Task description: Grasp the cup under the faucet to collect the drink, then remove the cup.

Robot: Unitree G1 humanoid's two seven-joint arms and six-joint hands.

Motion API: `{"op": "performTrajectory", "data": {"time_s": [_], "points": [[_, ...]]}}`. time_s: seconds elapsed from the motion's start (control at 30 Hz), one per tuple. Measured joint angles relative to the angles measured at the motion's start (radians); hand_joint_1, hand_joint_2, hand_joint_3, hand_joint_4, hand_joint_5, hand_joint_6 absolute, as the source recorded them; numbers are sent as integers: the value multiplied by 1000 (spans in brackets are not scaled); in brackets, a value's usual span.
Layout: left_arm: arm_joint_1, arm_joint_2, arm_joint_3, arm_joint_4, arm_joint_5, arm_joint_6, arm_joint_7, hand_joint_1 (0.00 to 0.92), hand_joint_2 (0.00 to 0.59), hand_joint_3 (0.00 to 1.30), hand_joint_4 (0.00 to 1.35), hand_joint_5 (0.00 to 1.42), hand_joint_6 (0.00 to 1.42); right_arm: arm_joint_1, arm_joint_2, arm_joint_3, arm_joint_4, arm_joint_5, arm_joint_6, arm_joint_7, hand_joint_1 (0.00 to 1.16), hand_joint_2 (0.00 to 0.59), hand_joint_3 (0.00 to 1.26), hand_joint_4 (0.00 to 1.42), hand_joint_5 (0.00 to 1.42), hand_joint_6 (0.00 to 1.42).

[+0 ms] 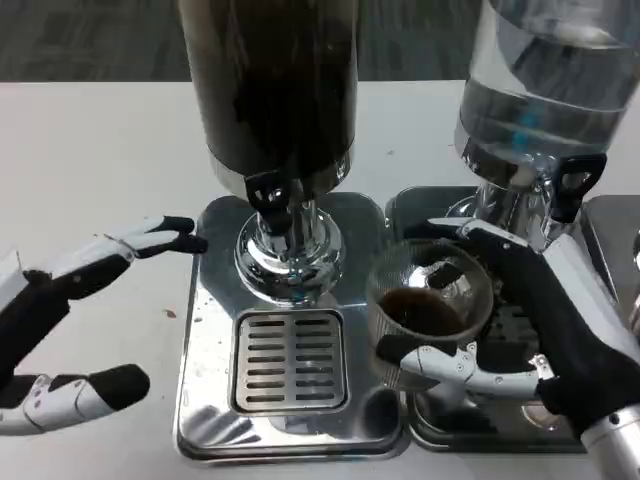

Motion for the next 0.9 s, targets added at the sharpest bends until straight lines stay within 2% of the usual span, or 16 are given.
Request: {"op": "performTrajectory", "data": {"time_s": [0.23, 0.43, 0.6, 0.9], "points": [[25, 1, -2, 31, 32, -91, 45, 0, 123, 195, 42, 52, 144, 13, -2, -9, -32, 12, 6, 26, 810, 240, 404, 514, 736, 966], [58, 6, -34, 34, 32, -151, 72, 0, 122, 177, 32, 46, 129, 39, -17, -13, -73, 35, 10, 65, 803, 237, 405, 514, 751, 974], [75, 24, -56, 34, 27, -158, 76, 0, 120, 172, 29, 45, 127, 73, -33, -16, -102, 57, 11, 83, 800, 236, 405, 514, 752, 979], [120, 62, -101, 15, -7, -184, 76, 0, 117, 170, 28, 44, 126, 126, -39, -19, -167, 69, 16, 94, 796, 237, 417, 527, 752, 981]]}}
